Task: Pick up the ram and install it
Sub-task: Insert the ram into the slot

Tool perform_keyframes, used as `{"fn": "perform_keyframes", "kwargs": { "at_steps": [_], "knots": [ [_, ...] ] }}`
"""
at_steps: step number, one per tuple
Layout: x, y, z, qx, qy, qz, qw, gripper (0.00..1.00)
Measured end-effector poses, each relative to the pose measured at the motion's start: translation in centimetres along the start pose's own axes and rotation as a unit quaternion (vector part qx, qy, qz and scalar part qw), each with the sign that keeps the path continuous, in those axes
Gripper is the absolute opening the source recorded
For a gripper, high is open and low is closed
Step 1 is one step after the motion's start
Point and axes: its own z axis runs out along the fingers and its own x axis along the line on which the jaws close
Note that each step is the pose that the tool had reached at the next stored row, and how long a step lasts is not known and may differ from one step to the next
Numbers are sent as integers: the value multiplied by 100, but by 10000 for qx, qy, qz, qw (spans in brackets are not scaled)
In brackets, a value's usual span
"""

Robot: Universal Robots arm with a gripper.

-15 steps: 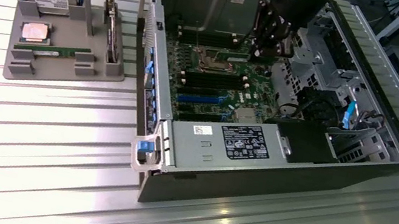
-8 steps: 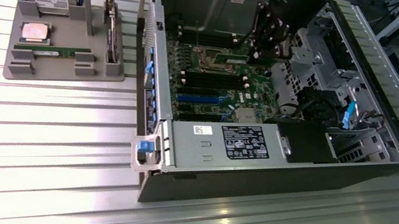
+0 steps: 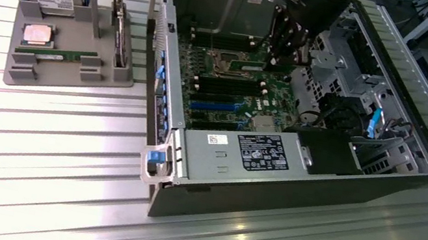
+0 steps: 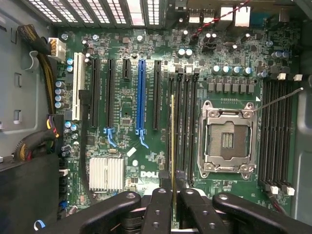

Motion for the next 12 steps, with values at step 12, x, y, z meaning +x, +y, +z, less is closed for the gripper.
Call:
{"fn": "perform_keyframes", "kwargs": {
  "at_steps": [12],
  "knots": [
    [-2, -3, 84, -2, 56, 3, 10000, 13]
  ]
}}
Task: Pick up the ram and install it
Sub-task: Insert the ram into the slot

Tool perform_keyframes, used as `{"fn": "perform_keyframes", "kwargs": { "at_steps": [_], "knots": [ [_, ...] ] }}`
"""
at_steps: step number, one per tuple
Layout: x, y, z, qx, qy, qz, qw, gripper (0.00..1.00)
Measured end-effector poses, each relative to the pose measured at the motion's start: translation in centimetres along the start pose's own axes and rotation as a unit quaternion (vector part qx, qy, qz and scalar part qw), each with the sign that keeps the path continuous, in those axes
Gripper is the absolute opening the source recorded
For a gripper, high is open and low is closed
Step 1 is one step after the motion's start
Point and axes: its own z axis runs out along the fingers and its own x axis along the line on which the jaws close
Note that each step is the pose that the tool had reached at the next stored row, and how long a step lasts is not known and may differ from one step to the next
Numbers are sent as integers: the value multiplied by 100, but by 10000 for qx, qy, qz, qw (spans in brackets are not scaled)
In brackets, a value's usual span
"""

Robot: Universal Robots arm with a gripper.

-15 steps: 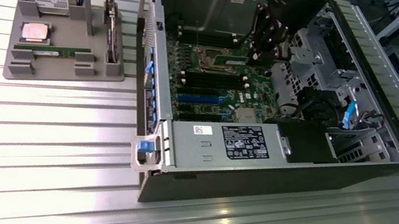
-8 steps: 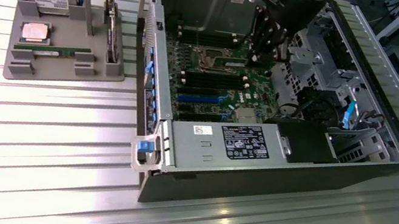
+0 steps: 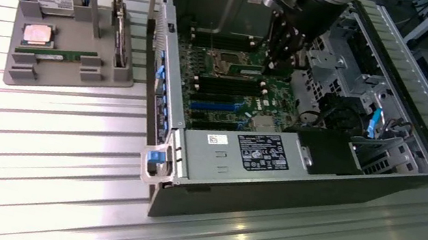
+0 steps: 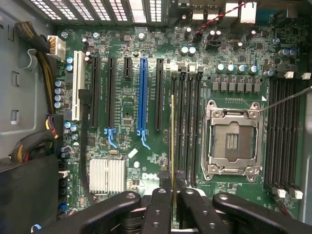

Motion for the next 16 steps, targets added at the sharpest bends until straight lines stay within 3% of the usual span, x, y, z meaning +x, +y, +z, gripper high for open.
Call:
{"fn": "perform_keyframes", "kwargs": {
  "at_steps": [16],
  "knots": [
    [-3, -5, 111, -1, 27, 1, 10000, 13]
  ]
}}
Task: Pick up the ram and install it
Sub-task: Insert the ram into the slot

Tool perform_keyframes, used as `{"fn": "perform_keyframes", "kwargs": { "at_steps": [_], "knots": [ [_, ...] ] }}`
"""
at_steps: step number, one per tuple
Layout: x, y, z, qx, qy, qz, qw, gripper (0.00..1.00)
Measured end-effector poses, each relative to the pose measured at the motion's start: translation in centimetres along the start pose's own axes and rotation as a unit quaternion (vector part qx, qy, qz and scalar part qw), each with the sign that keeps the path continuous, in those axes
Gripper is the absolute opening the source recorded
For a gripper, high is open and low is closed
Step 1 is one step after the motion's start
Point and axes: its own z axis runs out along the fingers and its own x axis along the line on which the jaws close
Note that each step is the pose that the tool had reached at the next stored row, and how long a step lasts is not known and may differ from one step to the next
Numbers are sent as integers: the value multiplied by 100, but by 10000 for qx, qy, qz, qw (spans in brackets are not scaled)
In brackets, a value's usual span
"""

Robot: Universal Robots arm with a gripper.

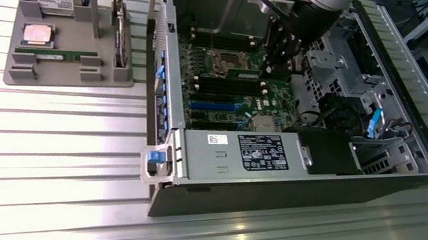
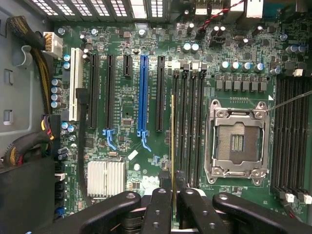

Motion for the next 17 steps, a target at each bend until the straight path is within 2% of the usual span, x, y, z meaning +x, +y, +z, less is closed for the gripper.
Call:
{"fn": "perform_keyframes", "kwargs": {
  "at_steps": [17],
  "knots": [
    [-3, -5, 113, 0, 4, 0, 10000, 13]
  ]
}}
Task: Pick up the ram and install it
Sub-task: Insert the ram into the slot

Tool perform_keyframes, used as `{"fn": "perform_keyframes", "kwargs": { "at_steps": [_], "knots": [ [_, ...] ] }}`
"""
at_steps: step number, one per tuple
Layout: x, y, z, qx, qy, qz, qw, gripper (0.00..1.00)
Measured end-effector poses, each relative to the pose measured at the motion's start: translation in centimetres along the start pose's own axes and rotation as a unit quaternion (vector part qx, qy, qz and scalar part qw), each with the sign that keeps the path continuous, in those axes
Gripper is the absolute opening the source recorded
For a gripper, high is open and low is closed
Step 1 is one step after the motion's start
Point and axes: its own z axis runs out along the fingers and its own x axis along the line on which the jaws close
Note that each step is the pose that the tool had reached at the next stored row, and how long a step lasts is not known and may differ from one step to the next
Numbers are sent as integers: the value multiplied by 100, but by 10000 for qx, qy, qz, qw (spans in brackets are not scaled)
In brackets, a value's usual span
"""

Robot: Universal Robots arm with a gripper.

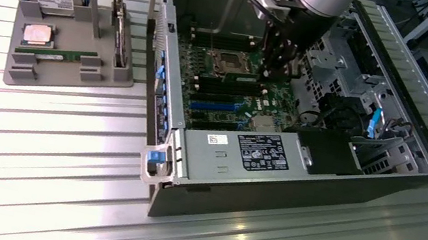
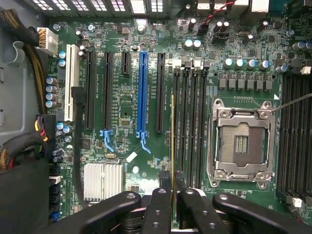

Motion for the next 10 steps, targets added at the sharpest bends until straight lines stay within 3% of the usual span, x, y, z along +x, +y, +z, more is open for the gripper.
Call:
{"fn": "perform_keyframes", "kwargs": {
  "at_steps": [10],
  "knots": [
    [-3, 47, 89, -5, 11, 124, 9999, 13]
  ]
}}
